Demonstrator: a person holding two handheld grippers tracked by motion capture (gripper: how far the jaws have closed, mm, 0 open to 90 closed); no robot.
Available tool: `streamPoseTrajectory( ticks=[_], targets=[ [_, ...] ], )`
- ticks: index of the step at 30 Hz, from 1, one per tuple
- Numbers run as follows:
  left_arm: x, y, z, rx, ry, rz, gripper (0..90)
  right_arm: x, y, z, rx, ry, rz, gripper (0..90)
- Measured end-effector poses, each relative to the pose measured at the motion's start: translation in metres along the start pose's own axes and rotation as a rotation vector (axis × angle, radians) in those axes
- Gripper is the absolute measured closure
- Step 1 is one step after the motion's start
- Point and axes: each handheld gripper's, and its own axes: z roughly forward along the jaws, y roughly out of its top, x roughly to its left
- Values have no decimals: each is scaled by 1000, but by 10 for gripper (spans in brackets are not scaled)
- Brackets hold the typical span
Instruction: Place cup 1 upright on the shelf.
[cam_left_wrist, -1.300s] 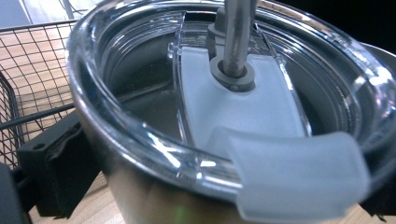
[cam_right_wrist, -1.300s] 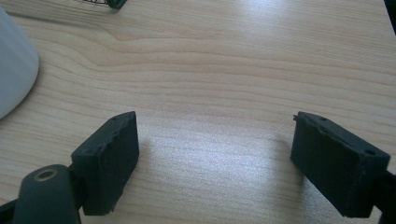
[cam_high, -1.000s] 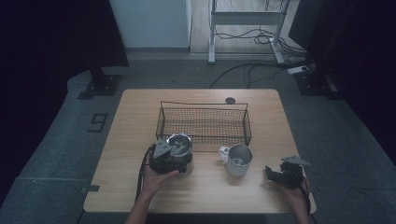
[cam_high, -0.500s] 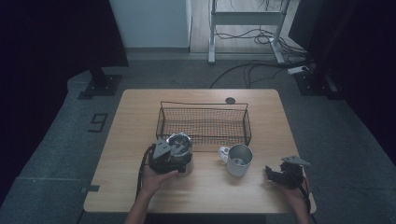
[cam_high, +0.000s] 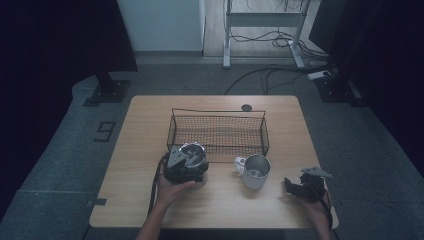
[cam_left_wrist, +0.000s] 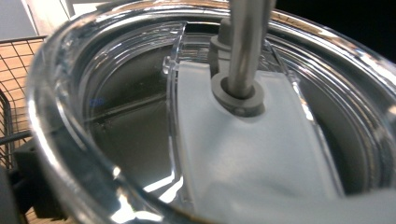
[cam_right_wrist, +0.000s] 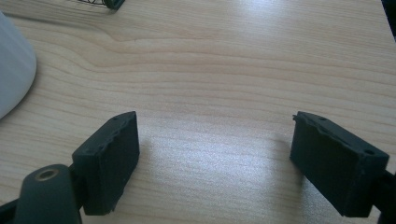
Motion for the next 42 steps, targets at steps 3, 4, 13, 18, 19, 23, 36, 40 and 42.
streamPoseTrajectory(
  ticks=[3,4,13,18,19,23,36,40,42],
  targets=[
    [0,0,-1,-1,4,15,18,0,0,0,0,0,0,154],
    [0,0,-1,0,4,19,21,0,0,0,0,0,0,154],
    [4,2,-4,10,-26,12,27,0,0,0,-1,1,-1,154],
    [4,3,-7,18,-35,11,28,0,0,0,-1,1,-1,154],
    [4,3,-7,19,-32,11,28,0,0,0,-1,1,-1,154],
    [5,6,-11,30,-26,9,28,0,0,0,-1,1,-1,154],
    [10,16,-26,14,-41,5,29,0,0,0,-1,-2,0,154],
    [12,20,-26,19,-35,7,29,0,0,0,-1,-3,0,154],
    [12,22,-27,19,-35,14,29,0,0,0,-1,-3,0,154]
  ],
)
